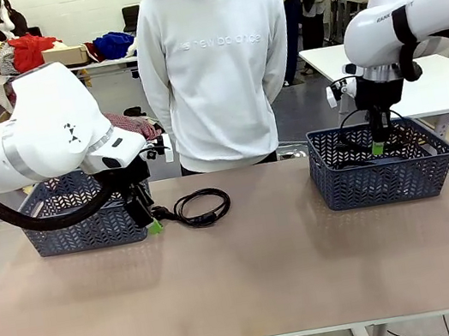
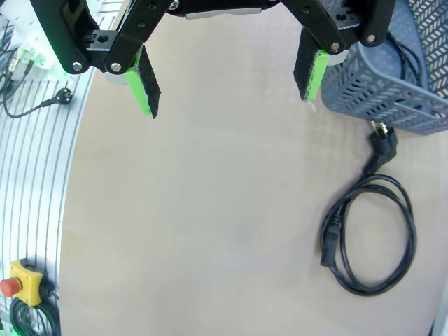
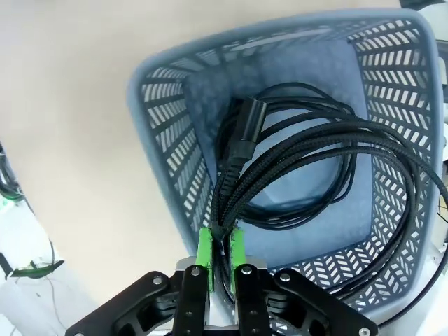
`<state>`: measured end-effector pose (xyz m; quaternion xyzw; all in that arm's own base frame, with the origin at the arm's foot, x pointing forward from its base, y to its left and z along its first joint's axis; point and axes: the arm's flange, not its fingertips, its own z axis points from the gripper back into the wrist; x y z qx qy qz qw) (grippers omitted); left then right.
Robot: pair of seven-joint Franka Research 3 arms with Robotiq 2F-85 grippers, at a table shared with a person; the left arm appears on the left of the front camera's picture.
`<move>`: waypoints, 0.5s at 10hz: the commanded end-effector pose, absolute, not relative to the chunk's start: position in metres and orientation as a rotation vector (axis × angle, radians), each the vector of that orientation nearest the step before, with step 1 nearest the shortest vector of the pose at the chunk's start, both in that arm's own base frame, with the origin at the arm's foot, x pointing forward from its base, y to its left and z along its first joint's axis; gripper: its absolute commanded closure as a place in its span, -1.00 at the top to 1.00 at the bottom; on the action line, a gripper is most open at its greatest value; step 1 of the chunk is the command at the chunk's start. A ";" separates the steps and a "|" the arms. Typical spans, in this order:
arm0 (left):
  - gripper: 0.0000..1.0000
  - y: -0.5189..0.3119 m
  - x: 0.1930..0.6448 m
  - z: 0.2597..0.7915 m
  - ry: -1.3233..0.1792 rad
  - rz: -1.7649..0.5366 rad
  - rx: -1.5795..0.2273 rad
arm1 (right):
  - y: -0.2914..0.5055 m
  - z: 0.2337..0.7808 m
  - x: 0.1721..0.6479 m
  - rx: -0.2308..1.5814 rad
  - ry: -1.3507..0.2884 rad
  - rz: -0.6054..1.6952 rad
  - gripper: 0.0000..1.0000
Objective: Organize the cables according to human instructions.
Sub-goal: Pick up a bundle of cables and place it in the basket indicated by the human.
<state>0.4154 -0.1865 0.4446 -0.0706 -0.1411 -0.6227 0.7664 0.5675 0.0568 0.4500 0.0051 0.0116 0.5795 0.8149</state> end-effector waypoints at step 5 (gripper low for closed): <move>1.00 -0.185 0.414 0.445 -0.302 -1.350 -0.154 | 0.054 0.446 0.580 0.005 -0.011 1.242 -0.36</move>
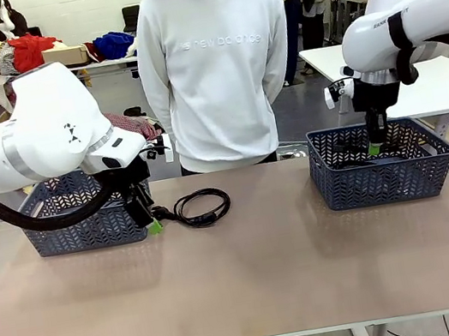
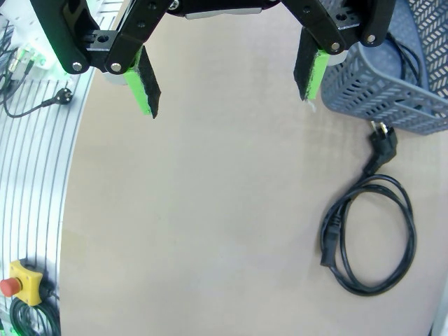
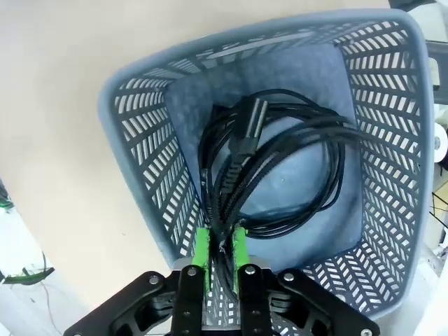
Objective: Organize the cables according to human instructions.
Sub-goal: Pick up a bundle of cables and place it in the basket indicated by the human.
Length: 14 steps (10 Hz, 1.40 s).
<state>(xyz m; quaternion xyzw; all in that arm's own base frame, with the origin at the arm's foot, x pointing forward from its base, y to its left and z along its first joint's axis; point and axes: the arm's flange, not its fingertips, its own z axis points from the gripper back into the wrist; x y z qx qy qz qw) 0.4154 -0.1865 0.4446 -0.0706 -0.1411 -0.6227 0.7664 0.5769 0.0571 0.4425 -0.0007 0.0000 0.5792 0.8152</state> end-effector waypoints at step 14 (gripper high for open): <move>1.00 -0.185 0.414 0.445 -0.302 -1.350 -0.154 | 0.056 0.445 0.580 0.019 -0.024 1.216 1.00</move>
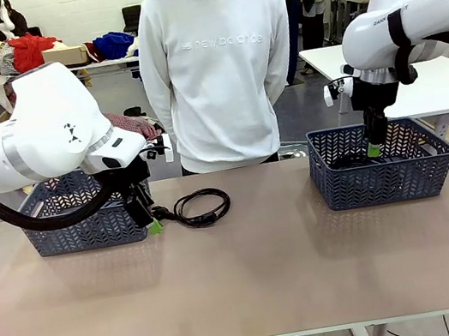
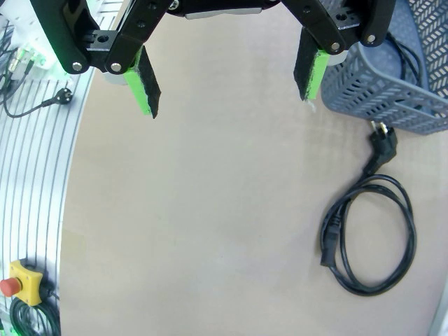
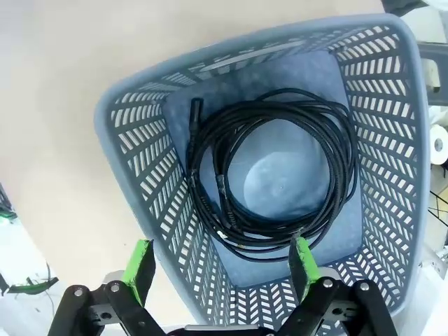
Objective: Organize the cables according to human instructions.
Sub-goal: Pick up a bundle of cables and place it in the basket indicated by the human.
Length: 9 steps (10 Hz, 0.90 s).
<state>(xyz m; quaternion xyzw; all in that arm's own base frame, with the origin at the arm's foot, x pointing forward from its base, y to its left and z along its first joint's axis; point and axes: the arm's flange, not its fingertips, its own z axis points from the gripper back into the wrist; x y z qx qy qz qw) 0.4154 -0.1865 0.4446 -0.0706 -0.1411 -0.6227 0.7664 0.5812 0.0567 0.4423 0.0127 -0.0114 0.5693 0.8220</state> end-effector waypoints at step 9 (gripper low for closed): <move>1.00 -0.185 0.414 0.445 -0.302 -1.350 -0.154 | 0.122 0.473 0.514 0.167 -0.275 1.020 1.00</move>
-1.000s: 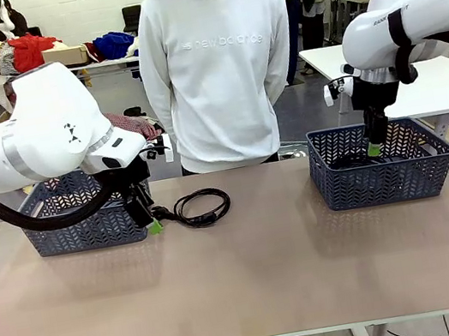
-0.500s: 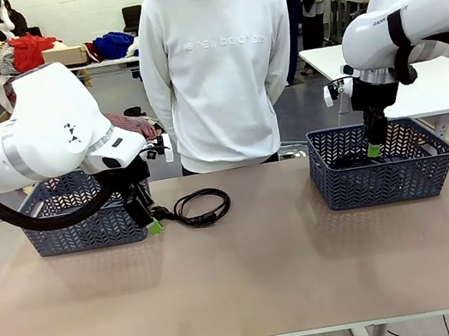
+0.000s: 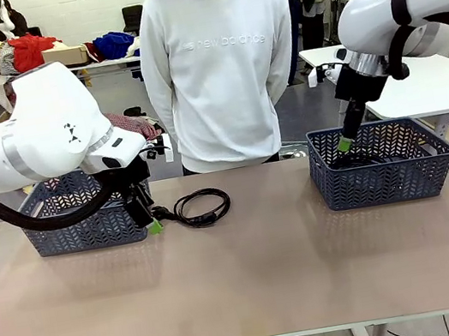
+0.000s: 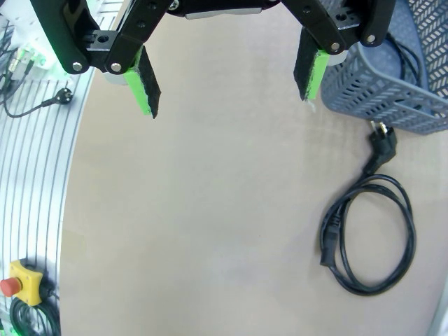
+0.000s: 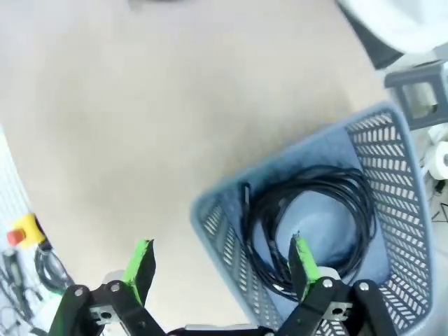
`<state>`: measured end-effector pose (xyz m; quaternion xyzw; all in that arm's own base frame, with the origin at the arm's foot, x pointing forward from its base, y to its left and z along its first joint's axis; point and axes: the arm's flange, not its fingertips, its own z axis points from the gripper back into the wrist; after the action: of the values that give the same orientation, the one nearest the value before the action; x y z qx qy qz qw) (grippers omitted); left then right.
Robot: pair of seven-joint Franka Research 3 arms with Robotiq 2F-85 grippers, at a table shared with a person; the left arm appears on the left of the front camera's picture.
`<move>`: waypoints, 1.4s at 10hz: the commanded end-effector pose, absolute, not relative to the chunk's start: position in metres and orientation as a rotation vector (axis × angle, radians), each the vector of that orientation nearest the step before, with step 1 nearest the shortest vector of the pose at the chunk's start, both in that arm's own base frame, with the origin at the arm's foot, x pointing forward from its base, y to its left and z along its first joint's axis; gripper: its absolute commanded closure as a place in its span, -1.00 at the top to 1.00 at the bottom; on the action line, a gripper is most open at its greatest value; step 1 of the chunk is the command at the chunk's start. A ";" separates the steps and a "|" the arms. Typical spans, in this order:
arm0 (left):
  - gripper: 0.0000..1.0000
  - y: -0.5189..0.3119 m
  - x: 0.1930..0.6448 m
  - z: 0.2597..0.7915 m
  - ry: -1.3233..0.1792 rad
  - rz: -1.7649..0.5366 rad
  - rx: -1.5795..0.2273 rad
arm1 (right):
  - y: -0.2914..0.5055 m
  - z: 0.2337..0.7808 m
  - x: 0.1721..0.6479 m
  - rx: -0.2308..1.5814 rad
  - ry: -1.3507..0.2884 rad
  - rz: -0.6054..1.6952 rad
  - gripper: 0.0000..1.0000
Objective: Organize the cables according to human instructions.
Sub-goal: Pick up a bundle of cables and place it in the basket indicated by the human.
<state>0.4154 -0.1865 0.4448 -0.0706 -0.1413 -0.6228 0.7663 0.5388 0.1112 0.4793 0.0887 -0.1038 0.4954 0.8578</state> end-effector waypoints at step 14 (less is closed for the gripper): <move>1.00 -0.185 0.414 0.445 -0.302 -1.350 -0.154 | 0.214 0.428 0.424 0.220 -0.279 1.052 1.00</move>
<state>0.4154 -0.1865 0.4447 -0.0706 -0.1412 -0.6228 0.7663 0.4223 0.2161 0.4268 0.1067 -0.1309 0.4998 0.8495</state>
